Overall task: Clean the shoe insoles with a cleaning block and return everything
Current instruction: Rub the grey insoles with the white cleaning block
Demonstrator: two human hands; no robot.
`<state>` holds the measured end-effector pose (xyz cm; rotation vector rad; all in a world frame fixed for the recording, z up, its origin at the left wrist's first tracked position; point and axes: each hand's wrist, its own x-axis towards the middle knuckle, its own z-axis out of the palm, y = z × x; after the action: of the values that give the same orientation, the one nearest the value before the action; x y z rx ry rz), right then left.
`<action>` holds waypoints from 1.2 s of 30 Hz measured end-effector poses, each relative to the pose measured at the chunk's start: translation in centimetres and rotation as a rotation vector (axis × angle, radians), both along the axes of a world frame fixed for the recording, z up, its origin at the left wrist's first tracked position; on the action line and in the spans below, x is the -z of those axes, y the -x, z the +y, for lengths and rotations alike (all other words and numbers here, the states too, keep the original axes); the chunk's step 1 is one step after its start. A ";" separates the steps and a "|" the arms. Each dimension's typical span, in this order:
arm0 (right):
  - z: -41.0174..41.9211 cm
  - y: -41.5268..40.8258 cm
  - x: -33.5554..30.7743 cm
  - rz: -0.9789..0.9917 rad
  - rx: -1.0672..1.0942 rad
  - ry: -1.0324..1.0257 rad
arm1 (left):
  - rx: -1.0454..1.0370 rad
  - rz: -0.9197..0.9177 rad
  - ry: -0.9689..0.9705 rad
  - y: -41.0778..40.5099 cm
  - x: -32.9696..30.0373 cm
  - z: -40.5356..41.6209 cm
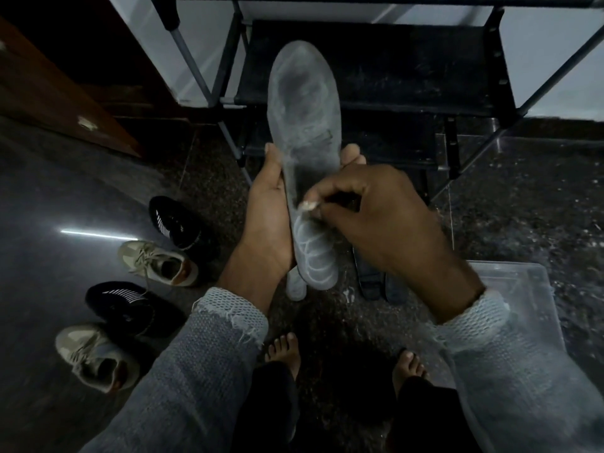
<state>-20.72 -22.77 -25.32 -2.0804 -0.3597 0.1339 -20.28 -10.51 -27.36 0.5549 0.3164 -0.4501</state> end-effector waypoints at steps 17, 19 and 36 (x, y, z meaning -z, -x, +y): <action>1.3 0.3 0.4 -0.063 0.055 -0.014 | 0.021 -0.001 0.007 -0.1 0.3 0.4; 0.7 0.2 -0.1 -0.003 -0.098 0.011 | 0.002 -0.016 -0.024 -0.2 0.3 0.6; 0.2 0.3 -0.8 0.123 -0.306 -0.014 | -0.043 -0.023 -0.041 -0.6 0.4 0.9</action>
<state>-21.00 -22.54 -24.52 -1.9807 -0.5999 0.4388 -19.68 -9.66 -27.72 0.5920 0.3158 -0.3958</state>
